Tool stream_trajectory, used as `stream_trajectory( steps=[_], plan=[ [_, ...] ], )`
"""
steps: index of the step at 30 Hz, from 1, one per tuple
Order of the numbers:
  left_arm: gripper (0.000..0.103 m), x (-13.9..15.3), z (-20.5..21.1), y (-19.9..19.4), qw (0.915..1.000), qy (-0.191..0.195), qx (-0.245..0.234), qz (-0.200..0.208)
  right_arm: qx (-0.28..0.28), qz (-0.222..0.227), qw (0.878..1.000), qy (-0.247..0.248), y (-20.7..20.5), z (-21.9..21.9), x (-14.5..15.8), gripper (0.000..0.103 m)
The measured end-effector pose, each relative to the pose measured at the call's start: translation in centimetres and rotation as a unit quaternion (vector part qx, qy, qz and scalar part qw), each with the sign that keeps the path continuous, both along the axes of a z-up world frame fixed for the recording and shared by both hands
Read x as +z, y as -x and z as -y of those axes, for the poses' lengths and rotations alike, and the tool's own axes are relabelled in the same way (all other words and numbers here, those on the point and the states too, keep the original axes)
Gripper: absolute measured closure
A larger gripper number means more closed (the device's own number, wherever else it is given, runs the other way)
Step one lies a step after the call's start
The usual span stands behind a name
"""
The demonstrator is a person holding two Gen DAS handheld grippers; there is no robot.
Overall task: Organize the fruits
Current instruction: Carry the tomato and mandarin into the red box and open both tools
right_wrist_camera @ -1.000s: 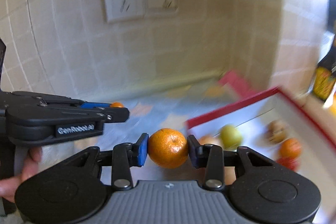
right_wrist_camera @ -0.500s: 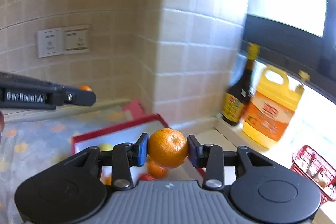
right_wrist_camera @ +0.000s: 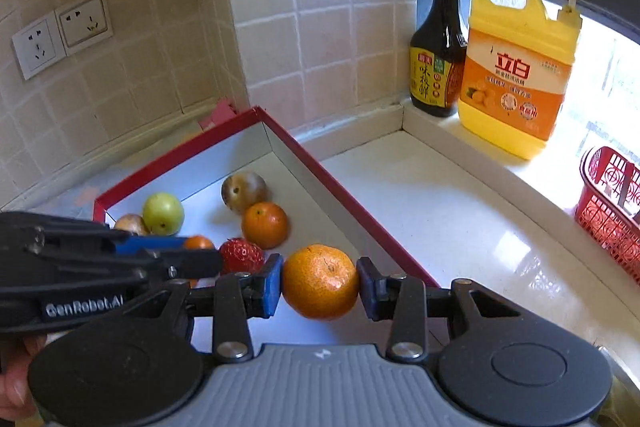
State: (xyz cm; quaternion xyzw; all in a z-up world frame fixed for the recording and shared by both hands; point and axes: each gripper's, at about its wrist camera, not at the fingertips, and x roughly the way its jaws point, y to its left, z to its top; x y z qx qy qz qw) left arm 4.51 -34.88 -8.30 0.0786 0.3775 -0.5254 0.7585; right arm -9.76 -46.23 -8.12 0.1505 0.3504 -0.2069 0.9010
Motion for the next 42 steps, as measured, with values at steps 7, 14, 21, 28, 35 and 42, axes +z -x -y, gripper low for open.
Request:
stream_trajectory(
  steps=[7, 14, 21, 28, 35, 42],
  plan=[
    [0.080, -1.5, 0.4, 0.5, 0.9997, -0.017, -0.010, -0.013, -0.002, -0.028, 1.000, -0.008, -0.8, 0.2, -1.3, 0.061],
    [0.080, -2.6, 1.0, 0.9, 0.9991, -0.037, -0.019, 0.002, 0.000, -0.051, 0.999, -0.018, -1.4, 0.2, -2.5, 0.061],
    [0.080, -3.2, 1.2, 1.0, 0.9987, -0.044, -0.025, 0.006, 0.000, -0.058, 0.998, -0.019, -1.6, 0.2, -3.2, 0.061],
    [0.080, -3.3, 1.4, 1.1, 0.9983, -0.048, -0.029, 0.015, 0.002, -0.065, 0.998, -0.019, -1.9, 0.3, -3.4, 0.061],
    [0.076, -3.3, 1.5, 1.0, 0.9984, -0.051, -0.019, 0.013, 0.001, -0.070, 0.997, -0.019, -2.1, 0.2, -3.6, 0.061],
    [0.044, -2.1, -0.1, 0.6, 0.9997, -0.022, -0.011, 0.004, -0.005, -0.044, 0.999, -0.002, -1.0, 0.3, -1.8, 0.048]
  ],
)
